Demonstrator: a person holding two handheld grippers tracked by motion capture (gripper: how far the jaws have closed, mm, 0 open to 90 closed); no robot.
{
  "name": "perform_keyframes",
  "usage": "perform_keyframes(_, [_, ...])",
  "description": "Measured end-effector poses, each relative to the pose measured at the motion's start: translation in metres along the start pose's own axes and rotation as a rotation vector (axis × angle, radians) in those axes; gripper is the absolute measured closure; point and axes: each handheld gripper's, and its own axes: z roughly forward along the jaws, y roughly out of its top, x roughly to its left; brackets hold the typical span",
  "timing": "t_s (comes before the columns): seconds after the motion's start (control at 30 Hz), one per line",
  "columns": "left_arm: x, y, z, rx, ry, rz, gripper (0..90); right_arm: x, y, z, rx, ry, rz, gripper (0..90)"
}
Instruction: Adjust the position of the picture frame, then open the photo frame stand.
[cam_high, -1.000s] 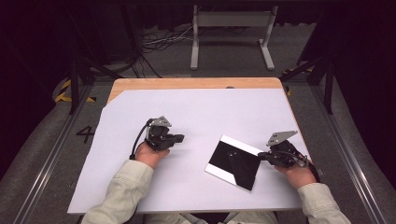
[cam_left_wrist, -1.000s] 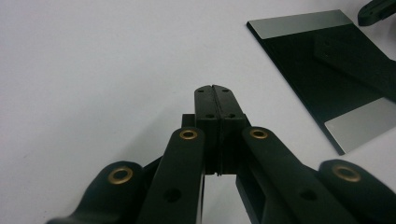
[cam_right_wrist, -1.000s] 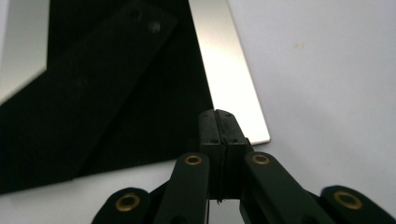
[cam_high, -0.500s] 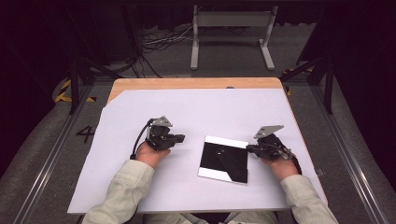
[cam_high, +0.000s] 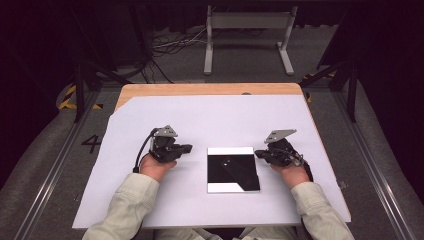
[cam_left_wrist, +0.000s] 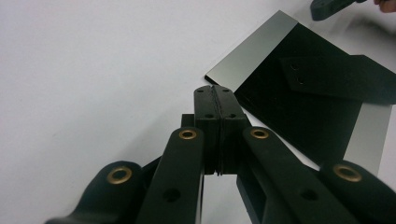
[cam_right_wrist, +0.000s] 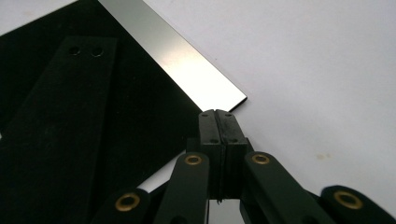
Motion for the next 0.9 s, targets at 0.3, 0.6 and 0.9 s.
perform_keyframes(0.3, [-0.009,0.001,-0.011,-0.002,0.03,0.151,84.0,-0.001,-0.005,-0.038,-0.063,0.021,-0.02,89.9])
perform_keyframes(0.6, [-0.01,-0.001,-0.019,0.0,-0.022,0.223,82.2,-0.002,-0.01,-0.059,-0.116,0.091,-0.066,89.8])
perform_keyframes(0.9, [-0.002,-0.004,-0.024,-0.014,-0.035,0.193,80.9,0.003,-0.01,-0.066,-0.119,0.143,-0.131,88.0])
